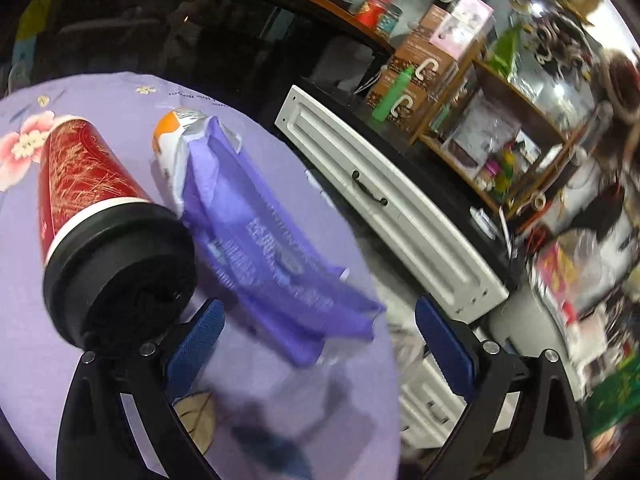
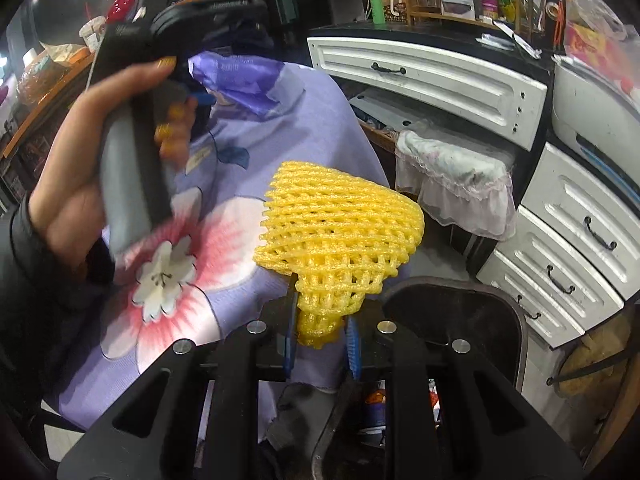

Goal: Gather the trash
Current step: 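Grasp the purple plastic bag with the left gripper while the right holds the yellow net, then carry both items over the bin and open the right gripper to drop the yellow net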

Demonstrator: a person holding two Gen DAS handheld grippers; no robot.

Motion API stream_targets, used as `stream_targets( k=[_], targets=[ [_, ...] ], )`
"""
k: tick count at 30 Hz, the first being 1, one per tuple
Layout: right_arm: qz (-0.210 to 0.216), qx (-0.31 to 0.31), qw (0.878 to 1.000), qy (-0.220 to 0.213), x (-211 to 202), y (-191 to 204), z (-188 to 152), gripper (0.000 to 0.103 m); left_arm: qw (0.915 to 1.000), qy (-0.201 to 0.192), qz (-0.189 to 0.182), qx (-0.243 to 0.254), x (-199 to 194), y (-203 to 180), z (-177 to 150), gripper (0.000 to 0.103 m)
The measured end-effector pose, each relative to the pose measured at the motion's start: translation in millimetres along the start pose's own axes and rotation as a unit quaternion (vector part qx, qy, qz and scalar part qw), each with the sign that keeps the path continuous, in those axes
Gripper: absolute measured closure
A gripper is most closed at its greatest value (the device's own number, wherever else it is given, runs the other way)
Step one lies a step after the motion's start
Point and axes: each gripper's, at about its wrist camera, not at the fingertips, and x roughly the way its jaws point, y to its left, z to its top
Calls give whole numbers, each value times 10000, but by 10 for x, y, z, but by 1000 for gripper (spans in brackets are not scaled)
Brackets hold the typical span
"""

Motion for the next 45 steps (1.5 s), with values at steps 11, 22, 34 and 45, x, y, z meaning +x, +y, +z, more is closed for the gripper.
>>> stream_targets(
  k=[11, 22, 34, 45],
  targets=[
    [61, 312, 9995, 47, 3, -207, -149, 83, 9988, 229, 422, -66, 240, -7, -11, 66],
    [1, 557, 9978, -369, -214, -294, -228, 83, 9975, -210, -61, 676, -425, -108, -225, 88],
    [-416, 1052, 9929, -371, -471, -523, -785, 83, 9776, -370, -758, 1930, -1360, -354, -962, 88],
    [-838, 1516, 9848, 153, -239, -802, -1502, 82, 9593, 324, -1156, 2556, -1358, -637, -1849, 88]
  ],
)
